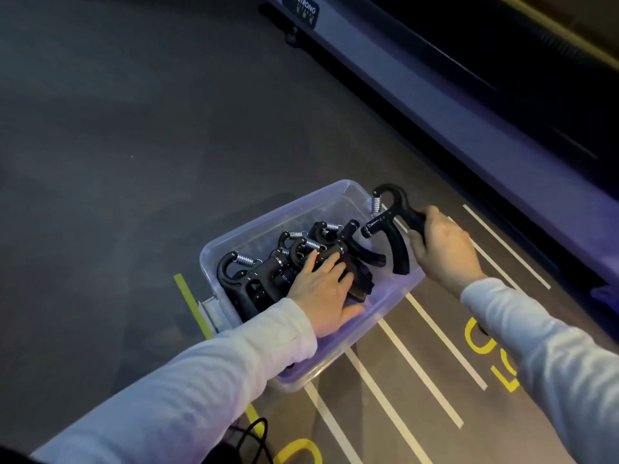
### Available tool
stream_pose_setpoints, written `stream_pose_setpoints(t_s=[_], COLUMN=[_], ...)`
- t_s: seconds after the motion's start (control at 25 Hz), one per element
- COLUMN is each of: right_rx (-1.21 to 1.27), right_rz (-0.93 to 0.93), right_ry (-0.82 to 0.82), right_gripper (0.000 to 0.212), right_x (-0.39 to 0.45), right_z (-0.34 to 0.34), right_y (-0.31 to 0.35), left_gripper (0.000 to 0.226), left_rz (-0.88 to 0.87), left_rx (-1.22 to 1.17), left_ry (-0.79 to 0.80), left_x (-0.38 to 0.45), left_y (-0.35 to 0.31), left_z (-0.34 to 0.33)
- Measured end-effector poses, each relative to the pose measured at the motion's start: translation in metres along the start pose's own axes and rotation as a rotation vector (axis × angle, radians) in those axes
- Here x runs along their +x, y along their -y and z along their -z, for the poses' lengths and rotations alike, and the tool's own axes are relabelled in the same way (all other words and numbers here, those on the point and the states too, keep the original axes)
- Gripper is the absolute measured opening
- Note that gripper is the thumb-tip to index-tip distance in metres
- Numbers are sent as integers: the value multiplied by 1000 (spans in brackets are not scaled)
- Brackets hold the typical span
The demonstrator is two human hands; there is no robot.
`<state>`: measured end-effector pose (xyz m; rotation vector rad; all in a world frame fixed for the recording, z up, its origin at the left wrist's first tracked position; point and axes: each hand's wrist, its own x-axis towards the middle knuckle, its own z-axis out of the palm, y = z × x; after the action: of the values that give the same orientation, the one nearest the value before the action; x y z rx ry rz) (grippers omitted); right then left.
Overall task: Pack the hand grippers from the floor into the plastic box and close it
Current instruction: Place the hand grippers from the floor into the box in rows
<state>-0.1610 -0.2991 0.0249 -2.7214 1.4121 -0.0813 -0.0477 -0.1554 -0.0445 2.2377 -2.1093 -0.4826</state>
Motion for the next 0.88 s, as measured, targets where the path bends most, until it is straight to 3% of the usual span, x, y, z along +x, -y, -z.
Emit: stream_pose_setpoints(t_s=[0.08, 0.2, 0.28, 0.44, 0.68, 0.8, 0.88], right_rx=[52, -103, -212, -338, -26, 217, 252], right_rz=[25, 113, 208, 200, 180, 195, 196], right_ry=[-35, -135, -106, -52, 97, 293, 344], right_gripper=[29, 31, 38, 52, 53, 61, 63], right_x=[1, -5, -12, -16, -10, -5, -3], right_z=[-5, -22, -42, -69, -74, -73, -71], right_y=[8, 27, 40, 48, 34, 26, 25], left_gripper=[67, 66, 65, 61, 56, 54, 54], left_rz=[-9, -17, -16, 5, 11, 13, 17], left_rx=[63, 103, 120, 123, 134, 118, 90], left_ry=[-40, -111, -159, -261, -238, -238, -246], left_x=[-1, -4, -4, -7, -10, -12, -12], left_y=[4, 5, 5, 7, 8, 11, 11], left_z=[-5, -6, -7, -4, -2, -2, -1])
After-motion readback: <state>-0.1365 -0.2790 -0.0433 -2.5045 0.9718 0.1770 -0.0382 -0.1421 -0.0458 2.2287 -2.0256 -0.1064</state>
